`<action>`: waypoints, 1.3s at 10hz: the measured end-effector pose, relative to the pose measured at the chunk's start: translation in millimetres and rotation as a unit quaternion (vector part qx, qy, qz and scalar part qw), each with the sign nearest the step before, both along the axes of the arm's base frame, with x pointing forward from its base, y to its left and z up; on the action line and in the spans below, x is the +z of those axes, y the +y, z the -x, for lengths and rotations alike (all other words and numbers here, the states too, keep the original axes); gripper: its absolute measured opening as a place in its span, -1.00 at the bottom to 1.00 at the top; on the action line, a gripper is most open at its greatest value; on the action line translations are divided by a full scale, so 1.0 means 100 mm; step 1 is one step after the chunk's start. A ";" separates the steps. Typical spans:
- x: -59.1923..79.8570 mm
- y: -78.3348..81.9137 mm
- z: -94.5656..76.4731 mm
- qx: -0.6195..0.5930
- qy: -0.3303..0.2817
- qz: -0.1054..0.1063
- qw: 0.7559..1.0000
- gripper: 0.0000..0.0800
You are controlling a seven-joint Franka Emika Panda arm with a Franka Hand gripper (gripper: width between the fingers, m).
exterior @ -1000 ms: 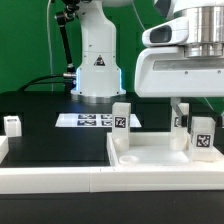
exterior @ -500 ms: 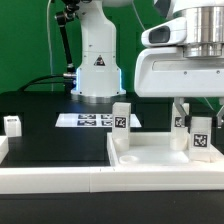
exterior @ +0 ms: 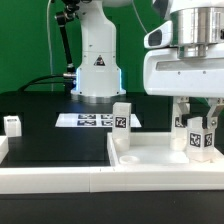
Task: Assemble square table
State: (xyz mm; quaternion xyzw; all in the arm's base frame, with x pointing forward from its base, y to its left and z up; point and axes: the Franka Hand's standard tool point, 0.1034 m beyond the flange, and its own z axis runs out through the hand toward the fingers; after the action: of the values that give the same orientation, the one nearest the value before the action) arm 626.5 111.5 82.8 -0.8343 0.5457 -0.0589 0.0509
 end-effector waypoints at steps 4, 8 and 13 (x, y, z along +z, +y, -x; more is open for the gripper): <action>0.00 0.00 0.01 -0.184 0.014 -0.036 0.982 -0.28; -0.01 -0.01 0.02 -0.311 0.027 -0.066 0.948 -0.27; -0.01 0.01 0.05 -0.245 0.041 -0.057 0.967 0.31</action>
Offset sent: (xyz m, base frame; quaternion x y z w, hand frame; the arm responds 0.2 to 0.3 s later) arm -0.0003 0.0081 -0.0078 -0.0390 -0.0278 0.2113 0.9763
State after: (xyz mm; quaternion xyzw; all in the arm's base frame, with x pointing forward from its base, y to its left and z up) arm 621.7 112.5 81.6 -0.6727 0.7375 -0.0037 0.0599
